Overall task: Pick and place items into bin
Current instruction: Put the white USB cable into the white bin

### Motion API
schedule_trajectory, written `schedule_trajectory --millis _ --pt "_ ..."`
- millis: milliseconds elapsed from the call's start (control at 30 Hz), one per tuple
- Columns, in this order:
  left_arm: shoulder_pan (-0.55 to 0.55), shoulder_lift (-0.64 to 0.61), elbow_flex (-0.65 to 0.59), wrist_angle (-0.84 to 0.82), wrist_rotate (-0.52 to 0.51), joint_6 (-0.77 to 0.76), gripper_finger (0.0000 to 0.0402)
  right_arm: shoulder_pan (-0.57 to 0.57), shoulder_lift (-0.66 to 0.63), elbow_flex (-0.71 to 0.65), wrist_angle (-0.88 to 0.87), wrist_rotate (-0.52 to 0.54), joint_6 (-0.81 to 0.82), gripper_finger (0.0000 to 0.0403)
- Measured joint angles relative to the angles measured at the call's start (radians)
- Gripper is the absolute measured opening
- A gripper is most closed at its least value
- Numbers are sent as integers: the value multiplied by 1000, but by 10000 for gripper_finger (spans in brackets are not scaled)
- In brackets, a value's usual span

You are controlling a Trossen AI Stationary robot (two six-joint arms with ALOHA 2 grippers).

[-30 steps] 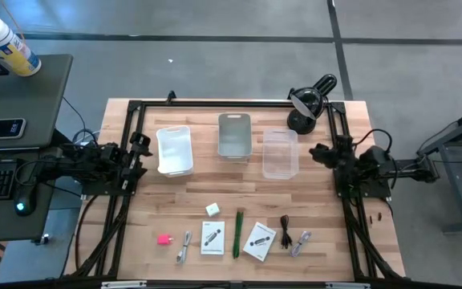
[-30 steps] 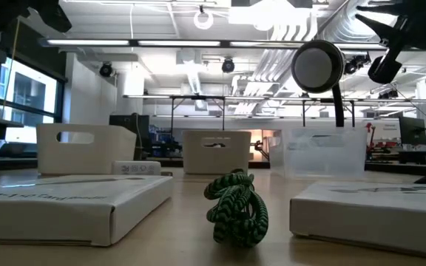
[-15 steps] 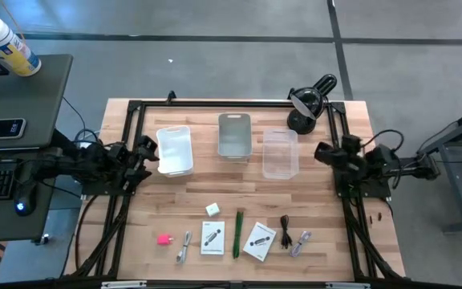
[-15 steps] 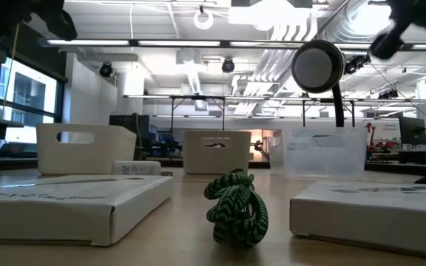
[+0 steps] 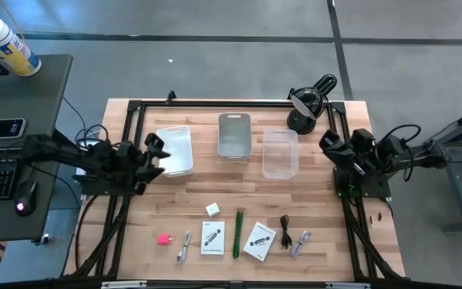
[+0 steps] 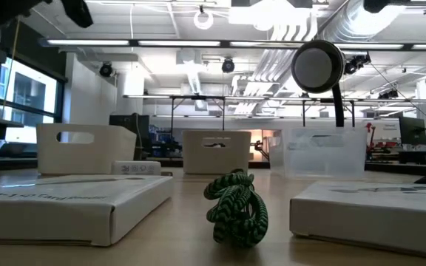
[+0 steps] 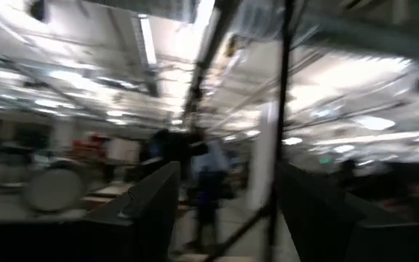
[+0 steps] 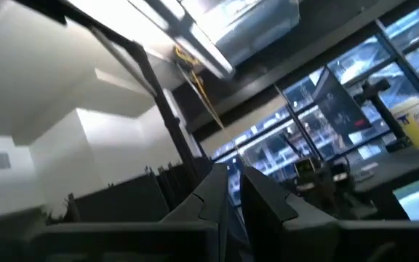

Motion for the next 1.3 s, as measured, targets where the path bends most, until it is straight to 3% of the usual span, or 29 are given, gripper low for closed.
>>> schedule_trajectory --millis 133,267,333,600,833,933,1033,1300 --pt "0 117 70 -25 -89 43 215 0 82 86 -70 -38 -37 31" --pt "1 189 116 -138 -250 115 215 0 150 172 -169 -62 -72 26" --pt "1 212 129 -192 -272 103 212 0 176 212 -232 -65 -75 24" --pt "0 234 135 -292 -132 -30 210 0 257 293 -384 -65 -64 19" --pt "-38 279 165 -399 261 -150 209 0 287 296 -373 -58 -97 20" --pt "-117 355 261 -594 267 -116 209 0 292 296 -353 -32 -141 17" --pt "-186 470 375 -783 209 -31 209 -1 296 296 -339 -9 -173 14" --pt "-236 740 610 -975 30 118 209 19 297 296 -321 -10 -170 12"
